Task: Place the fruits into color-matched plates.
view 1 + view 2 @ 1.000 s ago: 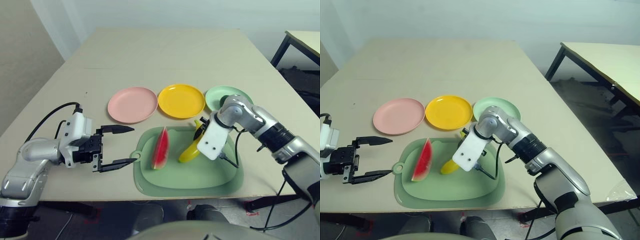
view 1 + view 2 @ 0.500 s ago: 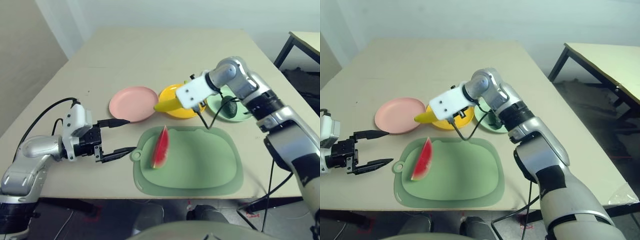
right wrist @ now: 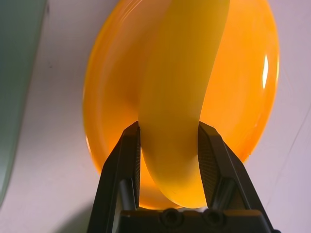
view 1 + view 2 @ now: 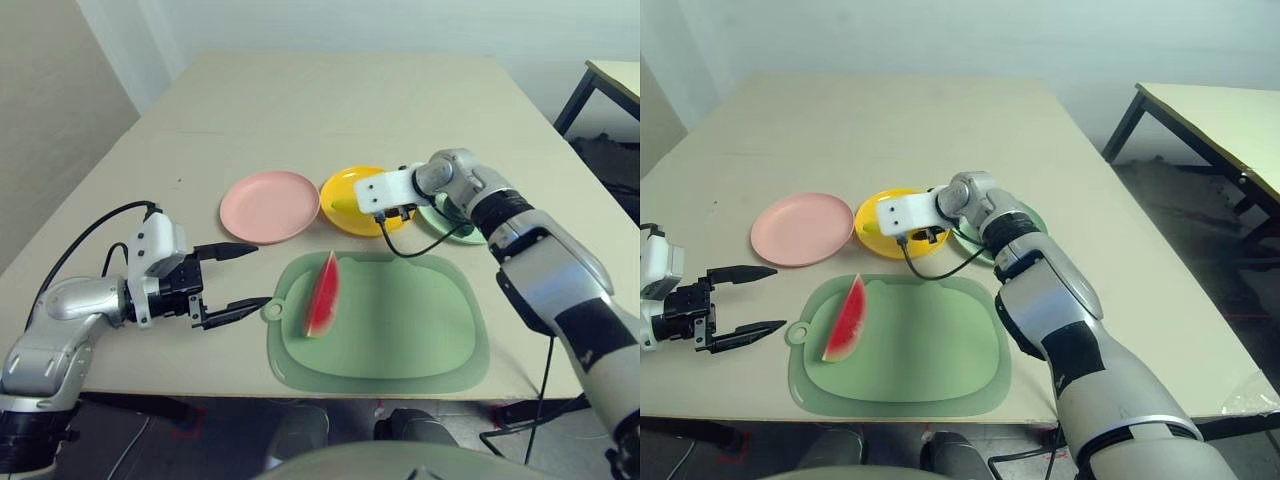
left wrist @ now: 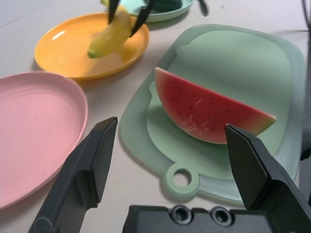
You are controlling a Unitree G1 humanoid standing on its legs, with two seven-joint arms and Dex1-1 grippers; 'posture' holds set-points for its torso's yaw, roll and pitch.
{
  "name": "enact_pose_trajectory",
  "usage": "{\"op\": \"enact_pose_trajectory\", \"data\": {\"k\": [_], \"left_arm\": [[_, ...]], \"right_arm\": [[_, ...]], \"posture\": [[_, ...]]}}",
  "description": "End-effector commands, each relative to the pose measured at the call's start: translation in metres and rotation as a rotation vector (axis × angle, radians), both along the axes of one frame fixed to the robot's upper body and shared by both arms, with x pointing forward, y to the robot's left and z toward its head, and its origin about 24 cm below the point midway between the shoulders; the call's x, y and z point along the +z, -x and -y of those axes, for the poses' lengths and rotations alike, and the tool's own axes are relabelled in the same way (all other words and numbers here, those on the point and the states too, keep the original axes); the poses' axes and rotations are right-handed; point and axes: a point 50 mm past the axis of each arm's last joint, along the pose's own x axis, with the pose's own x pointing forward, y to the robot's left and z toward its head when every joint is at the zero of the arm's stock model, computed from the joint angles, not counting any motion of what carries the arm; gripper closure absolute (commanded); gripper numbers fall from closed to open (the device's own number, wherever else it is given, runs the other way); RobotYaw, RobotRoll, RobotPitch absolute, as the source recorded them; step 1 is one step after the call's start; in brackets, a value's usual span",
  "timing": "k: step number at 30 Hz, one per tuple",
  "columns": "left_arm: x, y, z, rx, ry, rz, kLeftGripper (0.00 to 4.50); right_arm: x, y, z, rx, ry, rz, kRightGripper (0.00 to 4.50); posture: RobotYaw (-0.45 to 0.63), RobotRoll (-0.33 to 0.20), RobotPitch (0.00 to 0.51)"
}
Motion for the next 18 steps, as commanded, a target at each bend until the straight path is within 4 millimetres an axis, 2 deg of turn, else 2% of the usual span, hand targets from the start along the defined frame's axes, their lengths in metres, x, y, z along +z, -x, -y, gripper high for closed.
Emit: {"op": "enact_pose_trajectory", "data": {"k": [1, 4, 5, 11, 15, 18], "left_arm": [[0.006, -0.004, -0.002, 0.050, 0.007, 0.015, 0.00], [0.007, -0.009, -0.002, 0.100, 0.022, 0.018, 0.00], [0.007, -0.011, -0.002, 0.111, 0.023, 0.016, 0.00], [0.005, -0.012, 0.001, 0.102, 0.011, 0.014, 0.00], [0.004, -0.005, 0.002, -0.006, -0.072, 0.028, 0.00], [0.007, -0.007, -0.005, -0.061, -0.187, 0.058, 0.00]], "right_arm": [[0.003, 0.000, -0.004, 0.021, 0.004, 0.016, 1.53], [0.004, 0.000, -0.005, 0.026, 0.004, 0.020, 0.29], [0.004, 0.000, -0.005, 0.027, 0.003, 0.020, 0.04], [0.013, -0.001, -0.005, 0.052, -0.012, 0.037, 0.04], [0.036, 0.002, 0.000, 0.107, -0.068, 0.003, 0.04], [0.054, 0.010, 0.012, 0.111, -0.160, -0.079, 0.04]], "posture": [[0.20, 0.000, 0.003], [0.20, 0.000, 0.000], [0.20, 0.000, 0.000], [0.19, 0.000, 0.000], [0.20, 0.000, 0.001], [0.21, 0.000, 0.005]]}}
